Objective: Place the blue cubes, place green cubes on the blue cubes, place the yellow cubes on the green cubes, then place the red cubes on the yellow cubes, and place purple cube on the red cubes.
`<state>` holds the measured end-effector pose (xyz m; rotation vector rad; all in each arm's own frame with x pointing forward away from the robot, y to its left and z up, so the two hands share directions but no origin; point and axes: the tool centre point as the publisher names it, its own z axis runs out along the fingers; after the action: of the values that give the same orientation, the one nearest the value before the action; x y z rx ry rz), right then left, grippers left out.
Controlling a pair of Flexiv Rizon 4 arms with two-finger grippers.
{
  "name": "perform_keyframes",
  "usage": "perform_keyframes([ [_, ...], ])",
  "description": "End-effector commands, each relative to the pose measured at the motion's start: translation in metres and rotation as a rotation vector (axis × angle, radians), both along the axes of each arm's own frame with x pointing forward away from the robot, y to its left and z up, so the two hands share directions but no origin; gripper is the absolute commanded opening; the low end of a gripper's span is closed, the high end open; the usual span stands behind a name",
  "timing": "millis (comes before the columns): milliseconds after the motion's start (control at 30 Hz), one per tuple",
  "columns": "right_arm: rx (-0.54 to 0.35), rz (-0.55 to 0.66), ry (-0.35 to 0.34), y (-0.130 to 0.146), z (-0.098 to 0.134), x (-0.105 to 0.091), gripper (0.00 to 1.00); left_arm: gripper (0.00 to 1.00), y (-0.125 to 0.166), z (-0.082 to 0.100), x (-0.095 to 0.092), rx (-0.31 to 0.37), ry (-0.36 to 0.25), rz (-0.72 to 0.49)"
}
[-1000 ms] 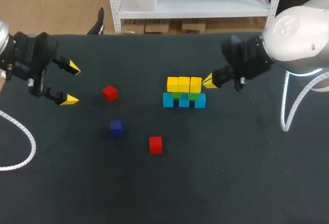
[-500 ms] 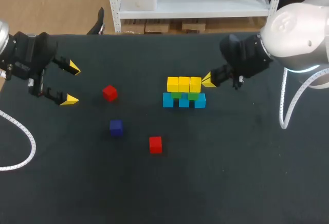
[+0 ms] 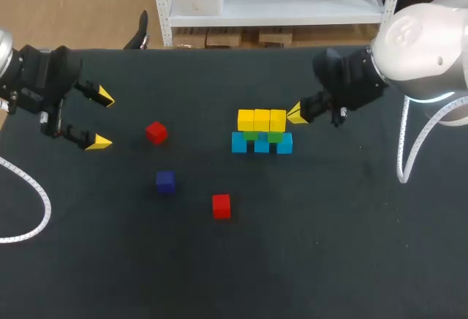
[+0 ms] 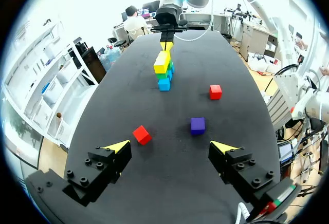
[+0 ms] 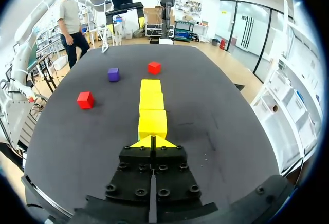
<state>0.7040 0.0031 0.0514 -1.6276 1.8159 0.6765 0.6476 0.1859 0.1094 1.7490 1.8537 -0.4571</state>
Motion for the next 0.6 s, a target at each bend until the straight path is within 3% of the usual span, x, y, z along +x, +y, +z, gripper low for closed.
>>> perform_keyframes([
  [33, -0.004, -0.015, -0.006, -0.008, 0.004, -0.009, 0.00, 1.00, 0.001, -0.001, 0.000, -0.004, -0.002, -0.004],
  [200, -0.003, -0.029, -0.010, -0.022, 0.012, -0.018, 0.00, 1.00, 0.001, -0.001, 0.000, -0.004, -0.002, -0.004],
  [367, -0.007, -0.031, -0.019, -0.038, 0.018, -0.027, 0.60, 1.00, 0.001, -0.001, 0.000, -0.004, -0.002, -0.004],
  [433, -0.006, -0.032, -0.022, -0.045, 0.018, -0.030, 1.00, 1.00, 0.001, -0.001, 0.000, -0.004, -0.002, -0.004],
  [600, 0.036, -0.015, -0.030, -0.054, 0.019, -0.037, 1.00, 1.00, 0.001, -0.001, 0.000, -0.004, -0.002, -0.004],
])
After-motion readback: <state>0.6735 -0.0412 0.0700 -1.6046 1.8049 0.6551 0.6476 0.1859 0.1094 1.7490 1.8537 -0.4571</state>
